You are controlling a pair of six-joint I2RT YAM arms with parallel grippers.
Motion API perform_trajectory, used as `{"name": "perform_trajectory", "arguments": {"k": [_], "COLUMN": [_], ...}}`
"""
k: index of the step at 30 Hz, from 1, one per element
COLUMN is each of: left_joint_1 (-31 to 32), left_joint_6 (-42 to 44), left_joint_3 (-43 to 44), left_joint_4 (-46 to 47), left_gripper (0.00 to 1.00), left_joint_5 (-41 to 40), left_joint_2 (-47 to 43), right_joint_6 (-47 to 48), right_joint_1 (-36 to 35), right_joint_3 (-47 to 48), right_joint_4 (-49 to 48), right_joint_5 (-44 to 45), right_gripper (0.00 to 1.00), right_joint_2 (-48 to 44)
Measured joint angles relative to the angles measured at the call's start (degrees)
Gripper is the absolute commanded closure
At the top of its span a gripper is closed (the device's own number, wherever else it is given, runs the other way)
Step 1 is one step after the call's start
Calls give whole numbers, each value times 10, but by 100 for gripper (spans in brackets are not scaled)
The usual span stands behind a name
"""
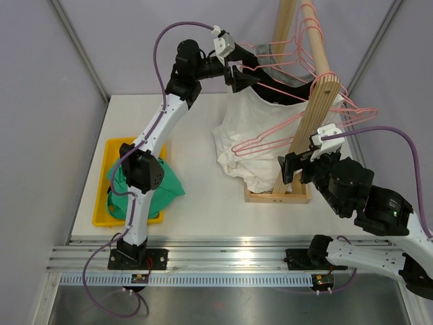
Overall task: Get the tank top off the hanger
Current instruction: Grab a hanger with a tank top on it with the left arm
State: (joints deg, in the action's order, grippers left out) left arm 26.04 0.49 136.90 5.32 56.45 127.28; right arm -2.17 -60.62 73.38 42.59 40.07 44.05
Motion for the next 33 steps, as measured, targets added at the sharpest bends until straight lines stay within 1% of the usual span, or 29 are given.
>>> {"name": "perform_trajectory", "arguments": {"k": [6,7,9,13,14,17,18,20,21,23,24,27,30,33], "left_joint_1": [3,5,8,14,15,18,19,20,21,23,25,30,35,37], "left_joint_6": [-25,-28,-33,-38,-38,-34,-31,-23,-18,-10,-5,5,12,15], "left_joint_3": [0,0,0,0,0,0,0,-3,-7,-18,-24,-40,-54,-57], "left_joint_4": [29,33,40,48,47,44,42,35,33,32,31,25,12,1], "left_gripper": [15,18,20,34,39,43,48,51,55,60,65,70,71,78], "left_joint_5": [0,0,0,0,0,0,0,1,1,2,2,2,2,3], "left_joint_2": [16,17,17,17,17,17,17,17,17,16,16,9,-3,-11], "right_joint_6": [0,0,0,2,3,6,7,8,9,9,10,10,10,10], "right_joint_1": [0,0,0,0,0,0,0,0,0,0,0,0,0,0], "right_joint_3": [-10,-11,-14,-16,-16,-17,-17,-18,-19,-22,-23,-26,-28,-30], "right_joint_4": [-3,-3,-5,-9,-9,-10,-10,-10,-10,-11,-11,-12,-12,-12], "right_joint_5": [11,13,14,20,22,26,26,29,30,35,37,41,43,44], "right_gripper": [0,1,1,0,0,0,1,0,1,0,1,1,0,1], "right_joint_2": [-2,-2,-6,-11,-12,-13,-13,-14,-15,-17,-19,-26,-31,-32]}}
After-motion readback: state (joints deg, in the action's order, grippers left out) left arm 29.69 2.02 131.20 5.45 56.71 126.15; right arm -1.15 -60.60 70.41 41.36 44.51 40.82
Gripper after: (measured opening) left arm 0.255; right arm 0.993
